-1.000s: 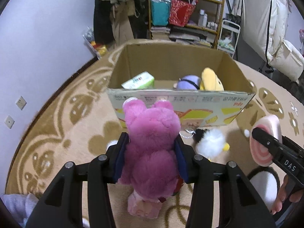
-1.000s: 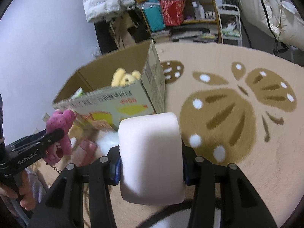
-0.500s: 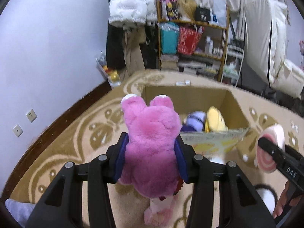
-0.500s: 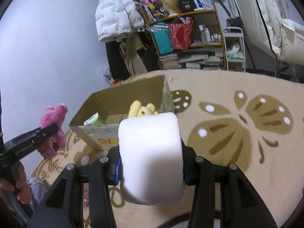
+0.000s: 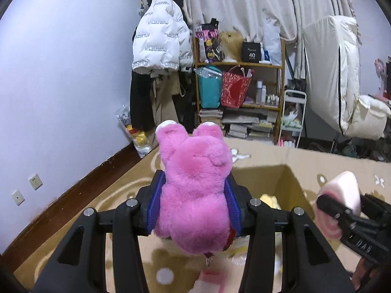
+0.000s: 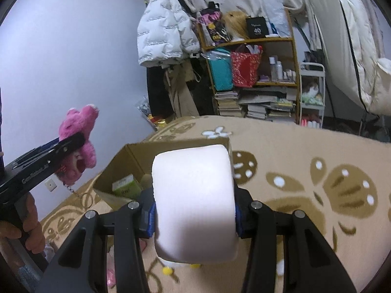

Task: Organize soft objects
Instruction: 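Lift both held items over the box and open both tools to drop them inside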

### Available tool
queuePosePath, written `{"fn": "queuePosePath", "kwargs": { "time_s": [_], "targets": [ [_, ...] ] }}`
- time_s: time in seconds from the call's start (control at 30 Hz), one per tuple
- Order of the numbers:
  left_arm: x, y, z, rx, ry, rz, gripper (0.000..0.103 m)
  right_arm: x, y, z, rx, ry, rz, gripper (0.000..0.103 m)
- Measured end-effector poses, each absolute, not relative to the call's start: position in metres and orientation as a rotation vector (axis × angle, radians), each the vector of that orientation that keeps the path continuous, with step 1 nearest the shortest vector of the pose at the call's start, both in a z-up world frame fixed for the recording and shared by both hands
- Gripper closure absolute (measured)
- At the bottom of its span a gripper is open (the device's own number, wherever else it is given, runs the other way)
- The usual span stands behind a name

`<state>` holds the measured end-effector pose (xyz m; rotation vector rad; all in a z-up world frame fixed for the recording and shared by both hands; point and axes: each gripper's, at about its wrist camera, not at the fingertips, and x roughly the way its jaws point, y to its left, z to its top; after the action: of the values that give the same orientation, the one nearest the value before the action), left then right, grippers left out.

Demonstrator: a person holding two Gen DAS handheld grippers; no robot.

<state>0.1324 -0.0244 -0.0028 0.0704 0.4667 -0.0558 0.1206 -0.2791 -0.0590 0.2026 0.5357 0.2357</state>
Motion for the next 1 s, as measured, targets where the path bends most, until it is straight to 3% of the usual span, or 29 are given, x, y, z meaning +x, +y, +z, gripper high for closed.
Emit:
{"fn": "queuePosePath", "kwargs": {
  "time_s": [0.47,1.0],
  "targets": [
    [0.183,-0.029,0.010,0.071,0.449,-0.041,0.058,0.169,-0.253,-0.053,0.131,0.514,0.298,0.052],
    [0.201,-0.031,-0.028,0.048,0.545,-0.033,0.055,0.181,-0.259,-0.069,0.168,0.556,0.315,0.049]
  ]
}}
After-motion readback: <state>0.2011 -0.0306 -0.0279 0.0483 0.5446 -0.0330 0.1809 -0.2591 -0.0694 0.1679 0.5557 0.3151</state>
